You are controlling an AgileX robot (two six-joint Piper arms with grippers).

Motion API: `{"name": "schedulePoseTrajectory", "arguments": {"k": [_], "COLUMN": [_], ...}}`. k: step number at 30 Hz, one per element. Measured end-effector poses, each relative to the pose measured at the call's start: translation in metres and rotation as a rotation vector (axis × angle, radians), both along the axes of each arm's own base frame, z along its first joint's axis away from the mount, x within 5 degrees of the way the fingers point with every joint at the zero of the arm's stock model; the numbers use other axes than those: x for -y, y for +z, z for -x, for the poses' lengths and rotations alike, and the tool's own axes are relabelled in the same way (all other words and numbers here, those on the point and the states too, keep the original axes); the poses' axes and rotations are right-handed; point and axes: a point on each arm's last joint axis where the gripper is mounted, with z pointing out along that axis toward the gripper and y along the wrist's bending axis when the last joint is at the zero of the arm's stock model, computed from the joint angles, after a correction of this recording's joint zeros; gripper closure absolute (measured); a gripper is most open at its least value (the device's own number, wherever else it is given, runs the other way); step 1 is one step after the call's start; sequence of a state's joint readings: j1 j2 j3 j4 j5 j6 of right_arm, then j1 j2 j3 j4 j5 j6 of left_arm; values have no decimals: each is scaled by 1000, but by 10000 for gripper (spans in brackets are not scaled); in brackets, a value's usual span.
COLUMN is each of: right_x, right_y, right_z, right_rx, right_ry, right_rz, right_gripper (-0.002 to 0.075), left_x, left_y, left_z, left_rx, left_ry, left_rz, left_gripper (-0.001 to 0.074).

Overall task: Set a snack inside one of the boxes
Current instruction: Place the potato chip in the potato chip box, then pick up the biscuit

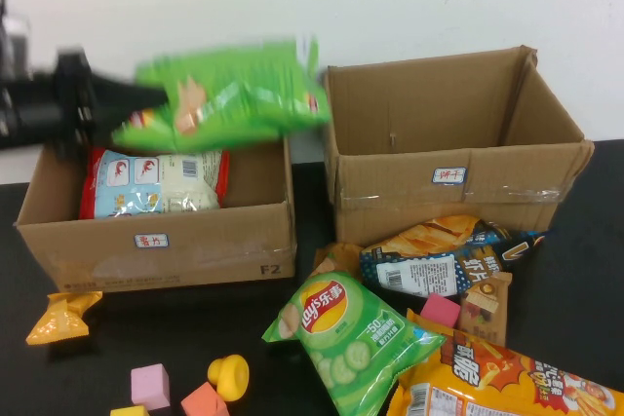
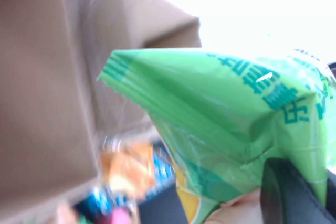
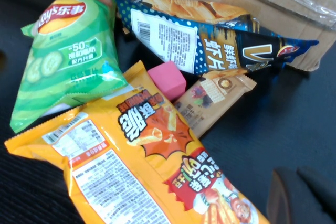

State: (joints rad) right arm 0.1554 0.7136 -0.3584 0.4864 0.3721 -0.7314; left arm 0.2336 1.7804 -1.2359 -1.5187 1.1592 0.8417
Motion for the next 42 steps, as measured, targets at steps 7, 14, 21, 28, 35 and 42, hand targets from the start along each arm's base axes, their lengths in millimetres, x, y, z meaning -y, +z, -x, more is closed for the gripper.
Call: {"name": "schedulePoseTrajectory", "arguments": {"k": [7, 14, 21, 28, 35, 42], "right_x": [0, 0, 0, 0, 0, 0], "right_y": [0, 0, 0, 0, 0, 0], "right_z": [0, 0, 0, 0, 0, 0], "right_rx": [0, 0, 0, 0, 0, 3], "right_ry": [0, 0, 0, 0, 0, -2], "right_rz": [0, 0, 0, 0, 0, -2], "right_gripper": [727, 727, 727, 727, 727, 727], "left_x": [-26, -42, -40, -39, -42, -41], "left_y": [25, -14, -14, 49, 96, 84], "left_z": [-30, -50, -49, -24, 29, 81], "left_rx": [179, 145, 197, 290, 151, -117], "left_ry": [206, 269, 207, 211, 250, 216], "left_rz": [-412, -578, -665, -796, -957, -1003], "left_gripper": [724, 393, 76, 373, 702, 733]}}
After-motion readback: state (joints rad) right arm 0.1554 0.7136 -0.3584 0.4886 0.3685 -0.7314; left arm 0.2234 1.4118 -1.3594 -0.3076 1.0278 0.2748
